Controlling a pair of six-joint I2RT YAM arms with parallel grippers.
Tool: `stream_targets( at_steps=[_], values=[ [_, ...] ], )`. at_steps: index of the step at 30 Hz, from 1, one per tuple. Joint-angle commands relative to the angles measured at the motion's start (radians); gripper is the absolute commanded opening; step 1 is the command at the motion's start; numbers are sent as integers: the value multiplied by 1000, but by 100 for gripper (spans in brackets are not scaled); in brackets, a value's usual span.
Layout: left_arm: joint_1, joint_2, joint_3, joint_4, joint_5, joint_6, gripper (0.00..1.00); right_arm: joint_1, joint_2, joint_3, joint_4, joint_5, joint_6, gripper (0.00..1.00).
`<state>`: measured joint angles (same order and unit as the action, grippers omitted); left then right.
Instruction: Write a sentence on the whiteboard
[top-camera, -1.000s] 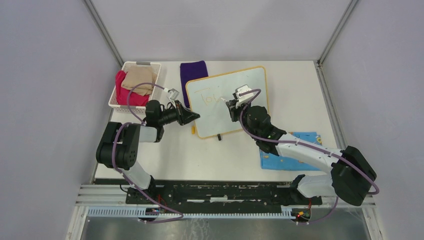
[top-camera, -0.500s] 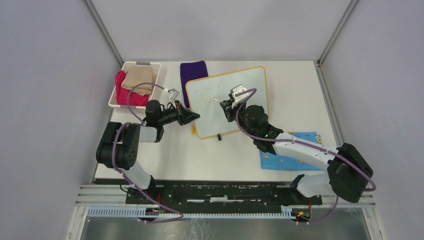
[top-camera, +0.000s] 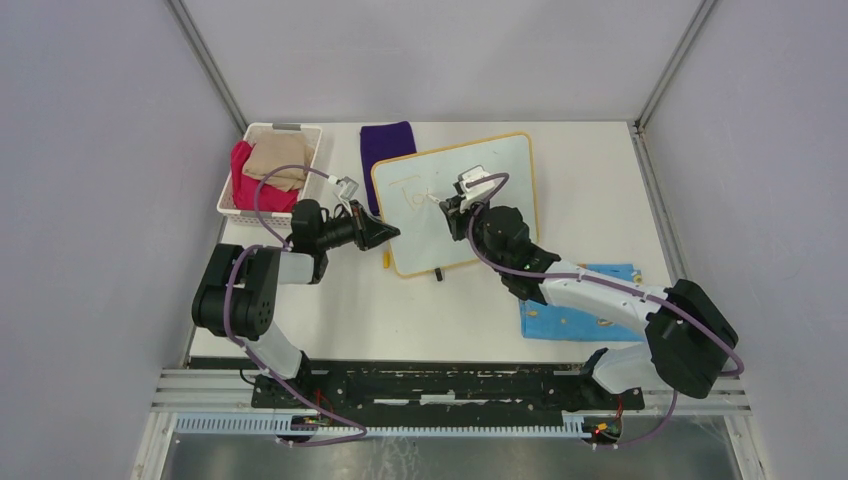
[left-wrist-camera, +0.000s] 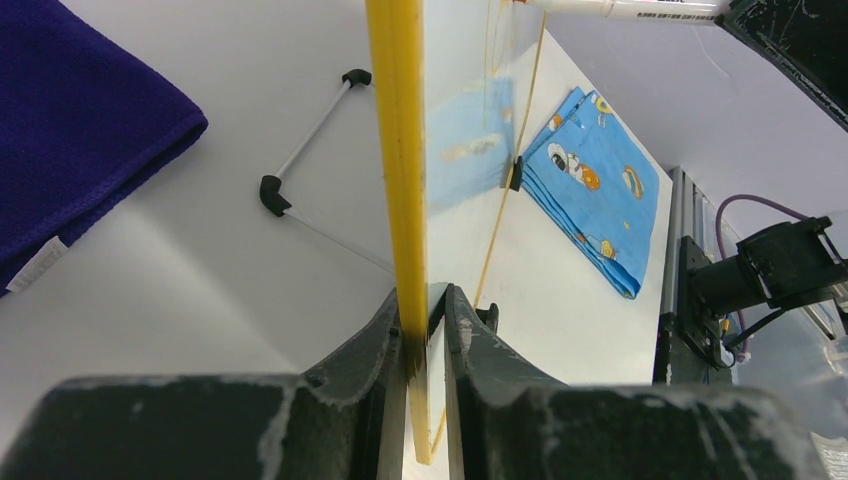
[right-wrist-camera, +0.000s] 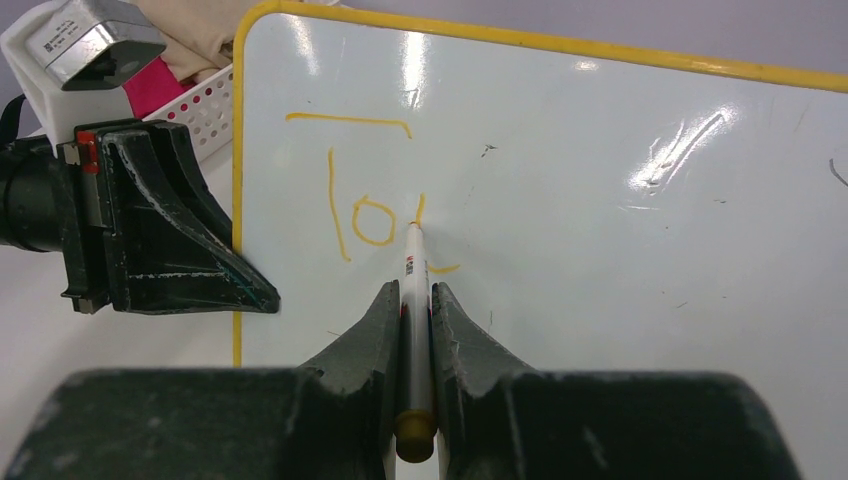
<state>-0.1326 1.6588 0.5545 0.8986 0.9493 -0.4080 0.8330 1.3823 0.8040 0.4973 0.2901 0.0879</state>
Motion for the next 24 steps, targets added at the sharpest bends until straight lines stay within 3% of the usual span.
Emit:
stream_targets(
  at_steps=[1, 9, 17, 24],
  values=[
    [-12, 8, 3, -87, -70, 104, 2, -19, -3, 29, 2, 46, 13, 0],
    [-12, 5, 4, -91, -70, 106, 2, -43, -39, -4, -13, 86, 23, 0],
    [-13, 3, 2, -91, -71, 107, 2, -52, -118, -64, 62, -2, 16, 0],
    [-16, 4, 2, -93, -72, 108, 2, -60, -141, -65, 35, 20, 4, 0]
  ],
)
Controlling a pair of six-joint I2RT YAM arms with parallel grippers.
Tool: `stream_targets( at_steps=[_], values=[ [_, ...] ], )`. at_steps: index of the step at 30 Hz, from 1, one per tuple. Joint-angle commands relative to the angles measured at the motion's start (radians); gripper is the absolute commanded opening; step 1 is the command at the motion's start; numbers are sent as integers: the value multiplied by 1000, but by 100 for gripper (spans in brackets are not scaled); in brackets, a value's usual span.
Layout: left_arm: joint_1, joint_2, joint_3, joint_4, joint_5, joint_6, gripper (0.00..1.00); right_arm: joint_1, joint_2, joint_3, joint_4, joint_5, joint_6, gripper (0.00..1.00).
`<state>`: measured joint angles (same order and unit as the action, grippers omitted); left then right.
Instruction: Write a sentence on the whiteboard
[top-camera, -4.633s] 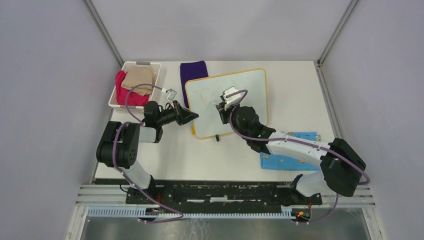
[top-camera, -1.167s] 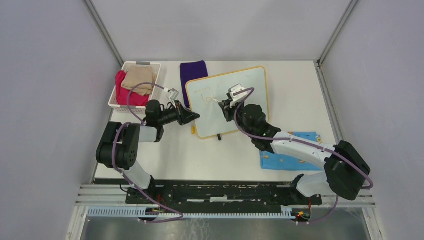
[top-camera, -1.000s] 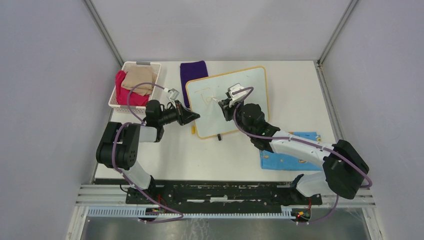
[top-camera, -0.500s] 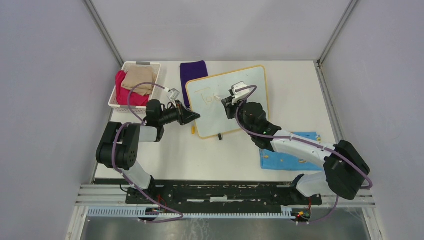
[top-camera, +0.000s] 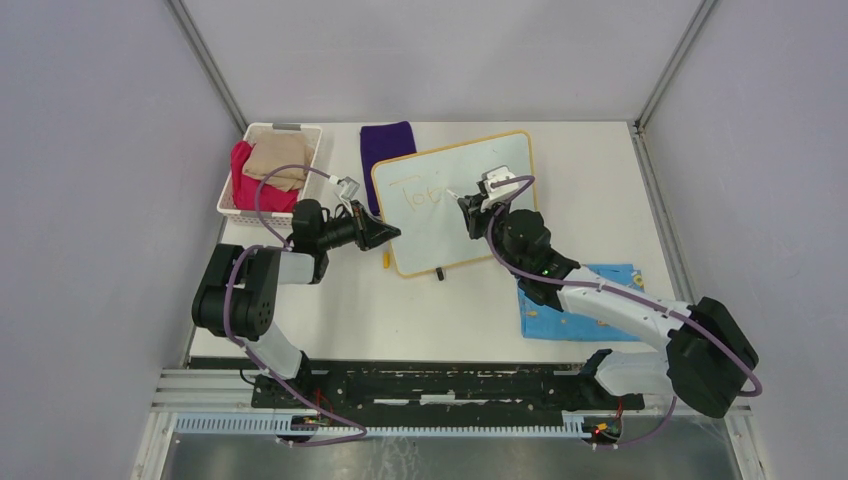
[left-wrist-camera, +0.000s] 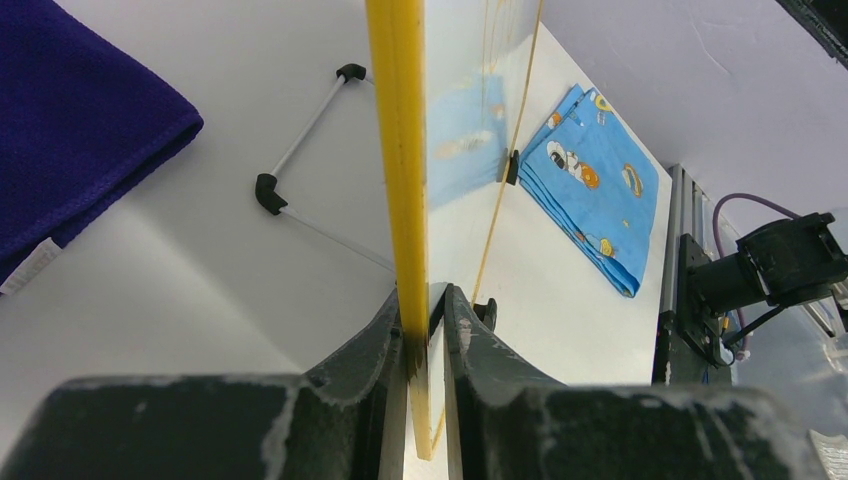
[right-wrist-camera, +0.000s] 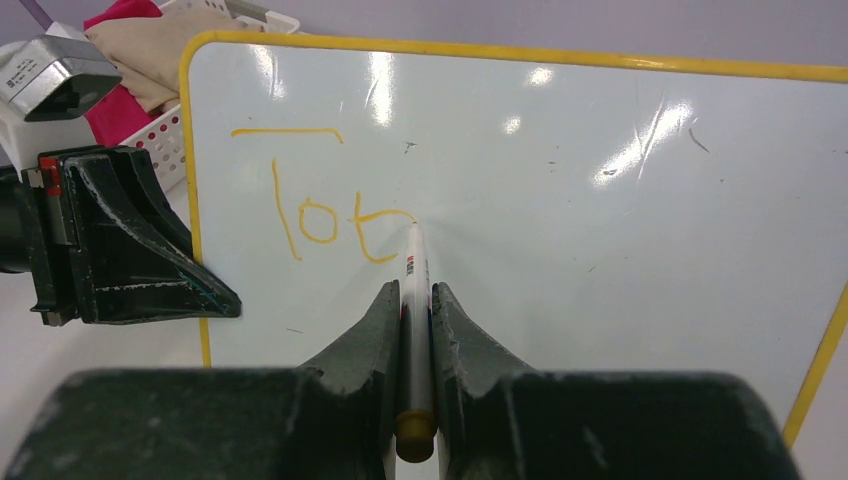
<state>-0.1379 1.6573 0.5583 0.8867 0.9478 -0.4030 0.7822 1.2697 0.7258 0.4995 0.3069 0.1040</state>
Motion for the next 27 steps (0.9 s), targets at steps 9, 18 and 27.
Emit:
stream_targets(
  at_steps=[9, 18, 27],
  values=[
    [-14, 2, 0, -92, -71, 113, 2, -15, 13, 54, 7, 18, -14, 0],
    [-15, 2, 0, -93, -72, 115, 2, -15, 51, 81, 10, 11, -23, 0],
    [-15, 3, 2, -97, -71, 116, 2, -15, 63, 81, 22, -30, -19, 0]
  ],
)
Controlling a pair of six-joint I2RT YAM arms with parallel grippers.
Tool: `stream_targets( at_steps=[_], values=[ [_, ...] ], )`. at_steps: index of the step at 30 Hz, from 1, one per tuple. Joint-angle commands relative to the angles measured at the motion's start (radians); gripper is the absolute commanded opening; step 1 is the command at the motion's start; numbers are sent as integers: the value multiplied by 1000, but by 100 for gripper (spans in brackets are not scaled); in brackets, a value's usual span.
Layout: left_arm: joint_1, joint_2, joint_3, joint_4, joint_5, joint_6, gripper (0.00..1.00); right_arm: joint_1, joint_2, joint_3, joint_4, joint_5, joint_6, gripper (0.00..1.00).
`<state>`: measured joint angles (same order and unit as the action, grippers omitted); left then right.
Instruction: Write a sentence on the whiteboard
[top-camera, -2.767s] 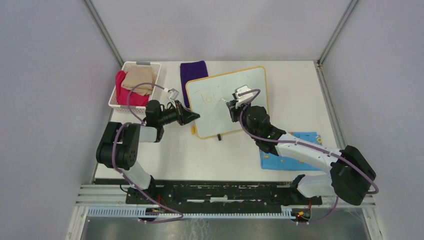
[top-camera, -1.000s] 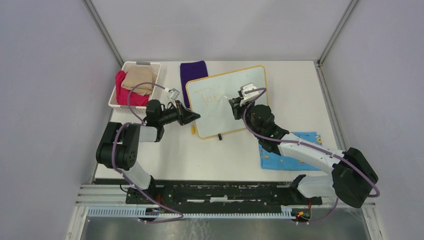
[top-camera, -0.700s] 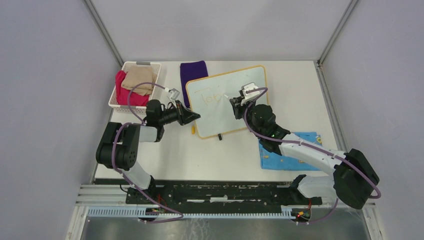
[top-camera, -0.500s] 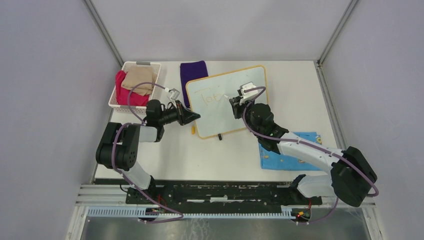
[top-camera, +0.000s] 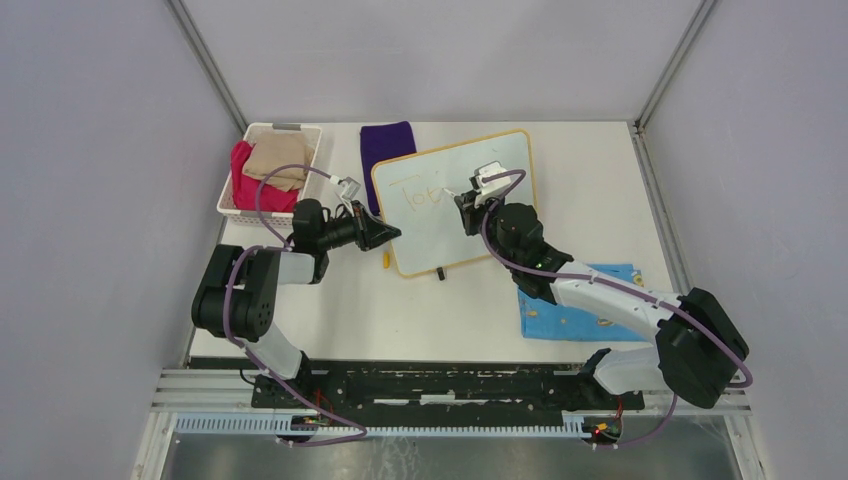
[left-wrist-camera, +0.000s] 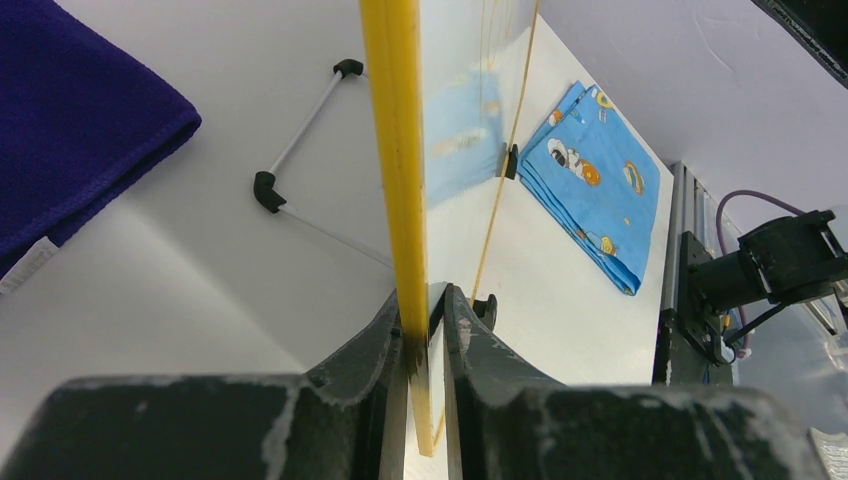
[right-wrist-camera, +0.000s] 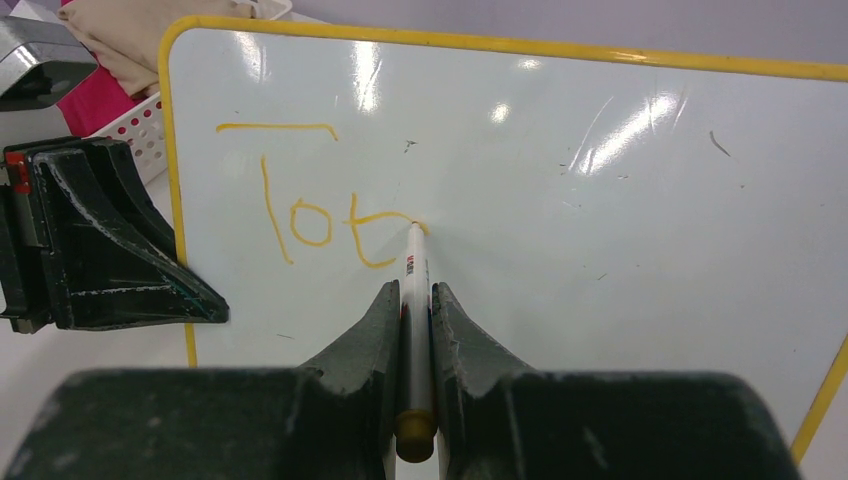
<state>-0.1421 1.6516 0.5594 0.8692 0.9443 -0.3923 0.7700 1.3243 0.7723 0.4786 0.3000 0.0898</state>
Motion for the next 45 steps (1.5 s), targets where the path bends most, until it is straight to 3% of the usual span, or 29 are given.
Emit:
stream_targets(
  at_steps=[1, 15, 23, 45],
  values=[
    [-11, 8, 0, -80, -68, 105, 2, -3, 7, 29, 42, -26, -4, 0],
    [-13, 8, -1, -83, -69, 107, 2, -4, -28, -38, 2, -59, -5, 0],
    [-14, 7, 0, -90, -70, 112, 2, -6, -55, -47, -21, 24, -14, 0],
    [-21, 10, 5, -102, -72, 119, 2, -12, -14, 52, -10, 27, -35, 0]
  ],
)
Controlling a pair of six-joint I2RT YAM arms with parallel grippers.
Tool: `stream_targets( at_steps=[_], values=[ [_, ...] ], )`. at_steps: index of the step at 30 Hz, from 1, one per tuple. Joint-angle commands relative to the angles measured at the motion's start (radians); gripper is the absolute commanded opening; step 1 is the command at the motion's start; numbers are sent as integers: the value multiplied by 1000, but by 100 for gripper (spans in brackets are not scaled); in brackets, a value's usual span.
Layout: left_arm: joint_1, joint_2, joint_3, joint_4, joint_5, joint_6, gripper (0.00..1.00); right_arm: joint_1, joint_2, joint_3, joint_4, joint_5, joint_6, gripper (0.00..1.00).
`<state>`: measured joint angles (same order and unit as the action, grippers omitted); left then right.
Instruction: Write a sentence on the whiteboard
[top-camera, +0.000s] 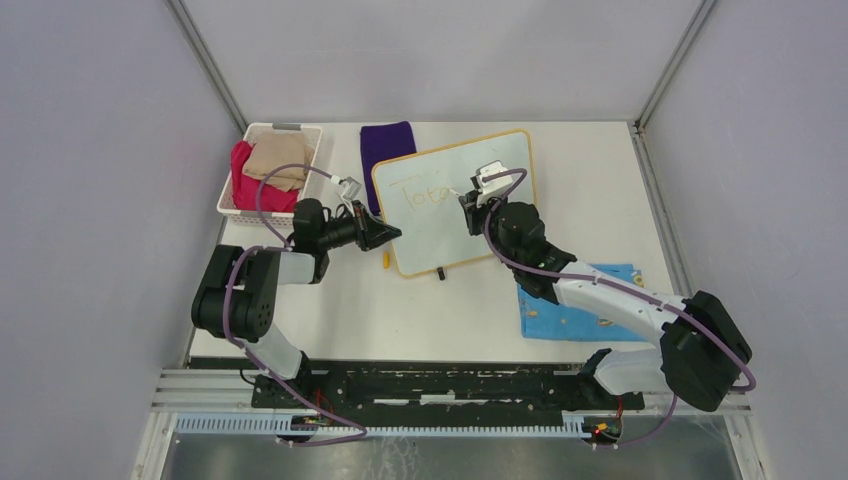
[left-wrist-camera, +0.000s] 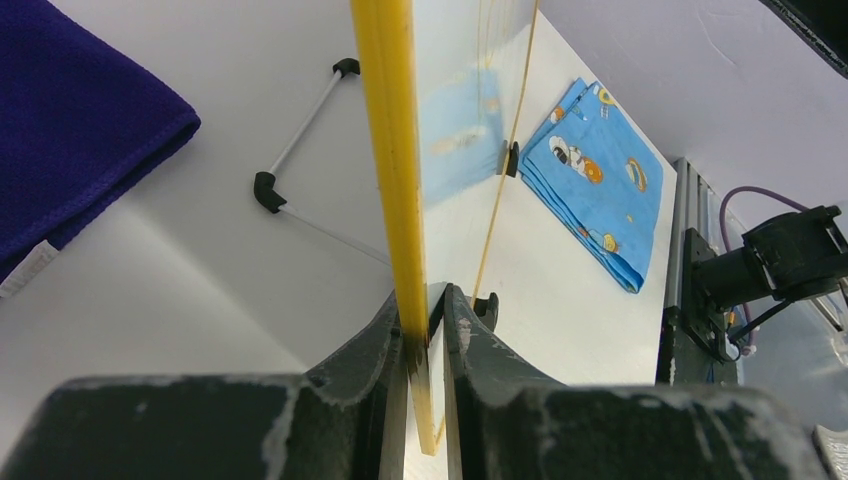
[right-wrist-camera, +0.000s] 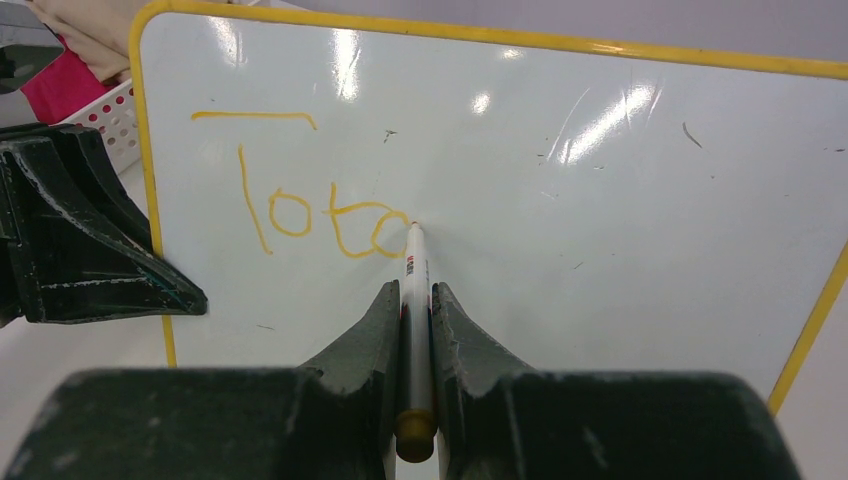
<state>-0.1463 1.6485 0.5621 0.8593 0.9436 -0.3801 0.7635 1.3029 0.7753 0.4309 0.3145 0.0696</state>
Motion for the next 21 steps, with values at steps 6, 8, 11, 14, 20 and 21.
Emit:
stream_targets(
  at_steps=[6, 8, 11, 14, 20, 21],
  values=[
    [-16, 13, 2, -92, -71, 109, 2, -5, 12, 49, 44, -6, -16, 0],
    [-16, 14, 1, -94, -70, 109, 2, -5, 11, 45, 48, -14, -14, 0],
    [-17, 14, 1, -94, -71, 109, 2, -6, 13, 40, 43, -21, -14, 0],
    [-16, 14, 2, -94, -71, 109, 2, -4, 4, 24, 41, -22, -8, 0],
    [-16, 12, 2, -96, -72, 110, 2, -6, -16, -21, 39, -26, 4, 0],
    [-18, 13, 2, -97, -72, 110, 2, -5, -20, -27, 39, -28, 6, 0]
  ],
)
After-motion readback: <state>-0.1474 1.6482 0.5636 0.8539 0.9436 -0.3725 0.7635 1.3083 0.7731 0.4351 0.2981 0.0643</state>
